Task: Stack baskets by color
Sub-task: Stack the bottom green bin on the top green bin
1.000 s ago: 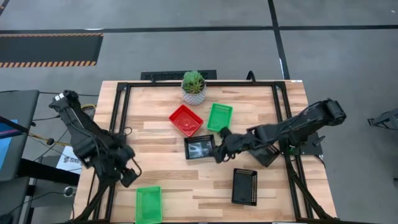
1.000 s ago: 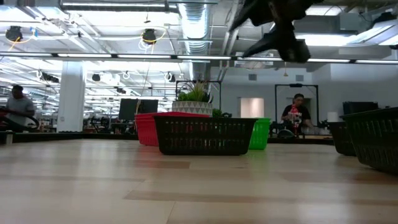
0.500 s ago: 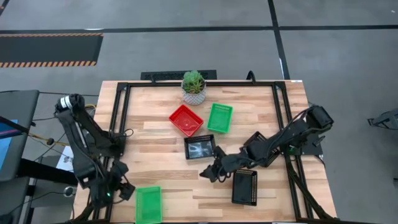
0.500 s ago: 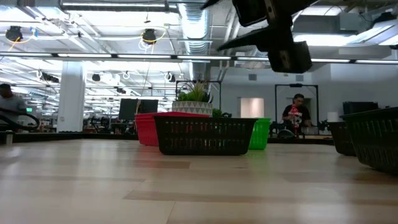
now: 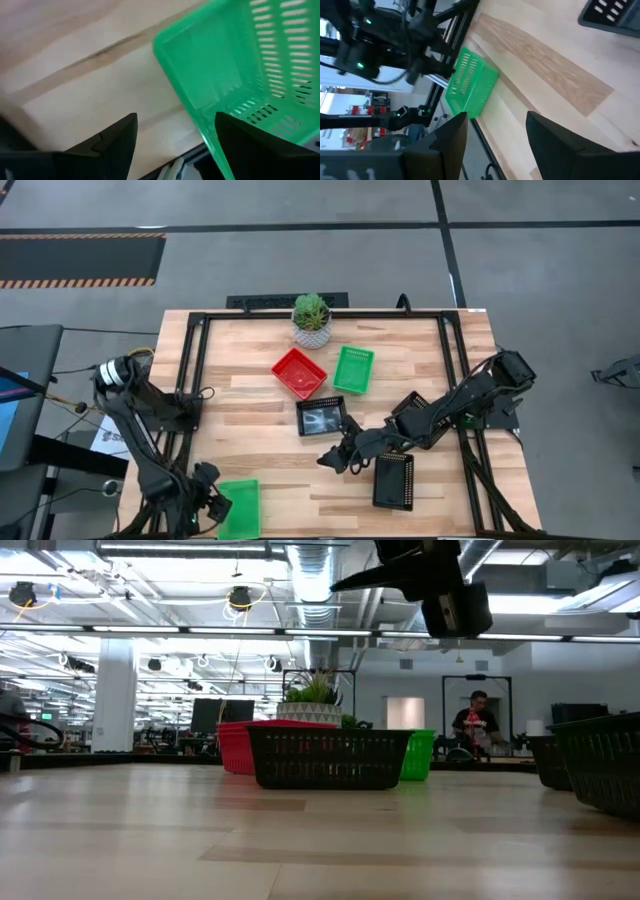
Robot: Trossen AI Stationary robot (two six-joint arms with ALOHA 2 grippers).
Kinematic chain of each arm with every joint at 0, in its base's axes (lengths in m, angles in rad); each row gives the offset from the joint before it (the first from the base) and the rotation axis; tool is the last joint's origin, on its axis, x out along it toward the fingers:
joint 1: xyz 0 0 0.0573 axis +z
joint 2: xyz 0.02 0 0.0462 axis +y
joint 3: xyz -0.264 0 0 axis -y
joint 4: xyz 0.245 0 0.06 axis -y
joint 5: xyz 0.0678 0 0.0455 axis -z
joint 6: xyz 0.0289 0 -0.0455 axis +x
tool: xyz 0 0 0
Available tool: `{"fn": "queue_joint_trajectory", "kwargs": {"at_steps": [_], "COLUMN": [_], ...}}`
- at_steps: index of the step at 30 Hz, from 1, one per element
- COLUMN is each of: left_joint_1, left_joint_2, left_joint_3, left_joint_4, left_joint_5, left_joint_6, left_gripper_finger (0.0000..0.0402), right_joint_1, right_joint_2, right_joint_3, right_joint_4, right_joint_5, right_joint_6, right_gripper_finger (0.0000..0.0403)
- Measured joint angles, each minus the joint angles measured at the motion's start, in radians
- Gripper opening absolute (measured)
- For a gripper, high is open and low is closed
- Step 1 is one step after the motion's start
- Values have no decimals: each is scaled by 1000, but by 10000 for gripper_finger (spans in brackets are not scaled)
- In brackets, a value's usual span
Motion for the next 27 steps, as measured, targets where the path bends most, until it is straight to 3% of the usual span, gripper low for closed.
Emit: {"fn": "queue_joint_trajectory", "kwargs": {"at_steps": [5,8,13,15,20,27], "left_joint_1": [12,31,72,98,199,365], "left_joint_2": [71,79,64,60,36,-78], "left_joint_3": [0,0,0,0,0,0], "left_joint_4": [61,58,51,49,46,-13], "left_joint_5": [4,-4,-101,-128,-145,-253], "left_joint_6": [13,26,44,79,211,387], "left_gripper_finger": [215,157,41,11,4,1], "right_joint_1": [0,-2,-9,-9,-9,-15], "right_joint_2": [5,6,6,6,6,5], "right_joint_3": [23,28,28,28,28,28], "right_joint_4": [-1,1,-6,-9,-10,-27], "right_joint_5": [0,0,0,0,0,2], "right_joint_6": [0,0,7,2,-23,-68], "right_gripper_finger": [223,223,223,223,223,222]}}
